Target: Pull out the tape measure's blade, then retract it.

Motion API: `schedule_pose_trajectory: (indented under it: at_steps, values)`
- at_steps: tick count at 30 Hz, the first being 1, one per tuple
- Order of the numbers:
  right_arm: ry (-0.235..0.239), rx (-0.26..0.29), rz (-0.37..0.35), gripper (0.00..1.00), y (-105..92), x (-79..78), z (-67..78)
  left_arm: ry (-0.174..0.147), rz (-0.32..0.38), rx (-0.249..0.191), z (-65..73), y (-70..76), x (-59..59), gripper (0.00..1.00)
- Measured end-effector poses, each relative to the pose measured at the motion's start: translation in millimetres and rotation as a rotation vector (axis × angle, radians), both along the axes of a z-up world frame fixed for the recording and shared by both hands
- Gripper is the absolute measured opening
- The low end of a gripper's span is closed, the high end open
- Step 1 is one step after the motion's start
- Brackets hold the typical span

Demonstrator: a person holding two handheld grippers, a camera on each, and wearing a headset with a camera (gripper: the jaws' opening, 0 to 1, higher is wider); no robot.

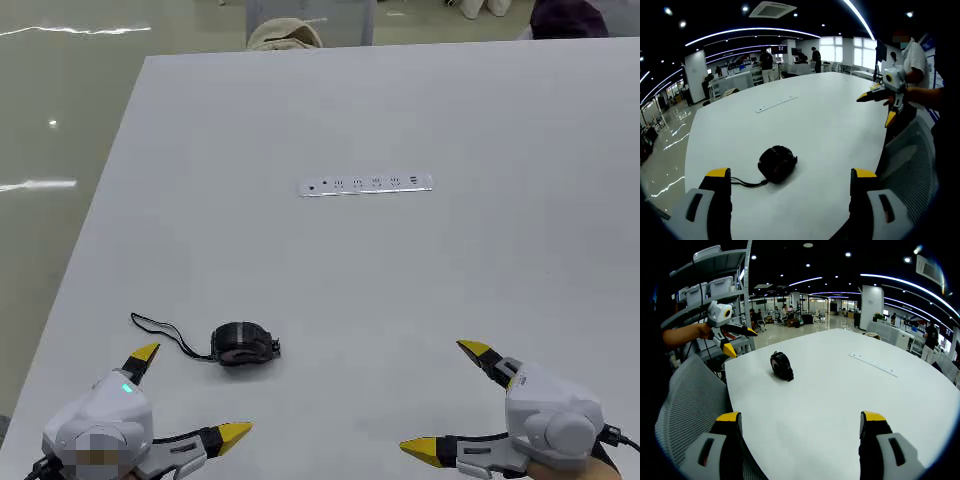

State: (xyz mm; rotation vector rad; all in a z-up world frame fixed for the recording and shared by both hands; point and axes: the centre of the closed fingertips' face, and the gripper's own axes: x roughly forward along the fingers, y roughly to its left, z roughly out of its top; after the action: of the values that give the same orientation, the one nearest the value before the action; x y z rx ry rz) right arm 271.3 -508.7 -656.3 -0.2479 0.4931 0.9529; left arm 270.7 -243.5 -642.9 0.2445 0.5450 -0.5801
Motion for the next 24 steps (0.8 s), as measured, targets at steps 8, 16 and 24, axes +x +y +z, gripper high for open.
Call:
schedule_pose_trajectory:
  at_steps: [8,16,24]
  values:
    - [0.004,-0.002,-0.001,1.00,-0.5,-0.8,-1.8,0.004,-0.004,0.008,-1.6,-0.5,-1.2,0.99]
    - [0.005,-0.003,0.002,0.99,-1.4,-0.1,-2.9,0.016,-0.008,0.012,-4.2,0.1,-2.0,0.99]
    - [0.003,-0.008,0.005,0.99,-1.2,1.0,-3.9,0.011,-0.009,0.018,-4.5,1.7,-0.7,0.99]
